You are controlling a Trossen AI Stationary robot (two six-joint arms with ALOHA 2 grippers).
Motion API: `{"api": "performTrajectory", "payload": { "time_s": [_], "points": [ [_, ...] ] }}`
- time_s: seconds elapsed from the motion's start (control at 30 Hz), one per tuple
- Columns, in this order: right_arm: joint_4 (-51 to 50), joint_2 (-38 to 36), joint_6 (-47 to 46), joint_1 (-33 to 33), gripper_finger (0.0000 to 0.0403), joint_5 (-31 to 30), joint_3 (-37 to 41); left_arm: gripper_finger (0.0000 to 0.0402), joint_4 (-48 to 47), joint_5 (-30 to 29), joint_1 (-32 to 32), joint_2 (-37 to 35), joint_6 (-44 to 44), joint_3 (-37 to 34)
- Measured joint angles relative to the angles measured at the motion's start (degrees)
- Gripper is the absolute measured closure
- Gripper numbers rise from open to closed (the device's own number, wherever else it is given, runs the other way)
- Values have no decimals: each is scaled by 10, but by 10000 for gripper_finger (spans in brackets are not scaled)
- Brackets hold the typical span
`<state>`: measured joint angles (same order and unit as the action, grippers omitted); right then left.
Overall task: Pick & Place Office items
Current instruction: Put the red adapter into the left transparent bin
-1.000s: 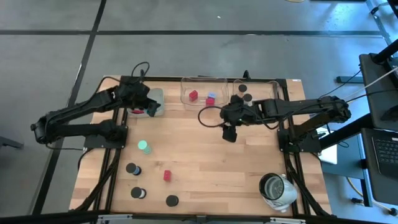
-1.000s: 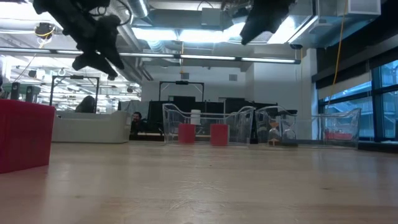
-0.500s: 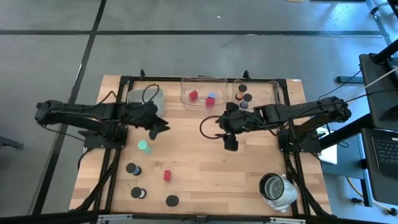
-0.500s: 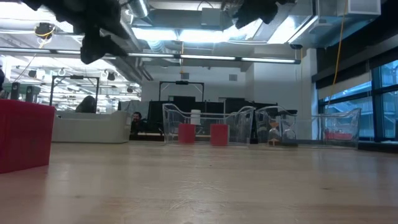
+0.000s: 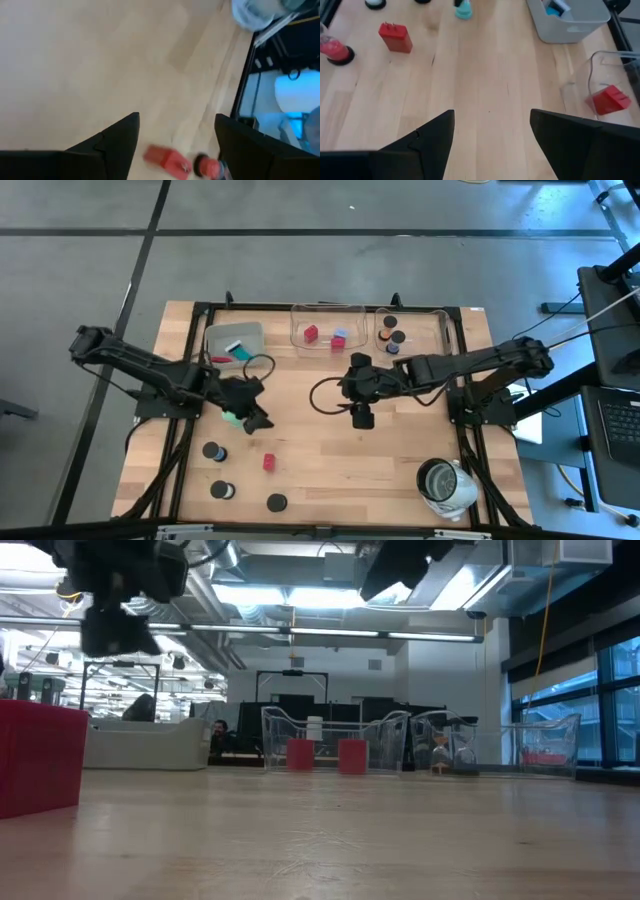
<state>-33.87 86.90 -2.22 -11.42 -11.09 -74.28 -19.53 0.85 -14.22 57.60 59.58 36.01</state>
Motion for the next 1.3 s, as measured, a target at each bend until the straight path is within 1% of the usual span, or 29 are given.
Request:
{"api": "performTrajectory", "payload": {
  "time_s": [0.13, 0.3, 0.43, 0.57, 0.6, 0.67, 0.77, 0.9, 1.03, 1.13, 1.3],
  "points": [
    [11, 12, 1, 0, 140, 0, 0, 122, 5, 29, -13, 46, 41, 5],
    [13, 24, 1, 0, 140, 0, 0, 108, 16, 91, -11, 107, 72, 28],
    [12, 25, -1, 0, 140, 0, 0, 108, 17, 145, 4, 154, 69, 59],
    [9, 25, -3, 0, 140, 0, 0, 109, 14, 165, 16, 203, 3, 96],
    [7, 25, -3, -1, 140, 0, 0, 109, 13, 169, 19, 215, -30, 105],
    [0, 24, -3, -1, 140, 2, 0, 110, 7, 177, 22, 237, -122, 129],
    [-10, 25, 6, -1, 140, 2, 0, 110, -25, 176, 20, 259, -319, 164],
    [-16, 24, 23, -1, 140, 2, 0, 110, -65, 150, 14, 271, -570, 192],
    [-29, 24, 20, -1, 140, 1, 0, 110, -66, 140, 6, 271, -776, 195],
    [-31, 24, 11, -1, 140, 1, 0, 111, -90, 140, -6, 271, -880, 195],
    [-30, 24, -6, 0, 140, 0, 0, 125, -114, 131, -36, 271, -980, 195]
  ]
}}
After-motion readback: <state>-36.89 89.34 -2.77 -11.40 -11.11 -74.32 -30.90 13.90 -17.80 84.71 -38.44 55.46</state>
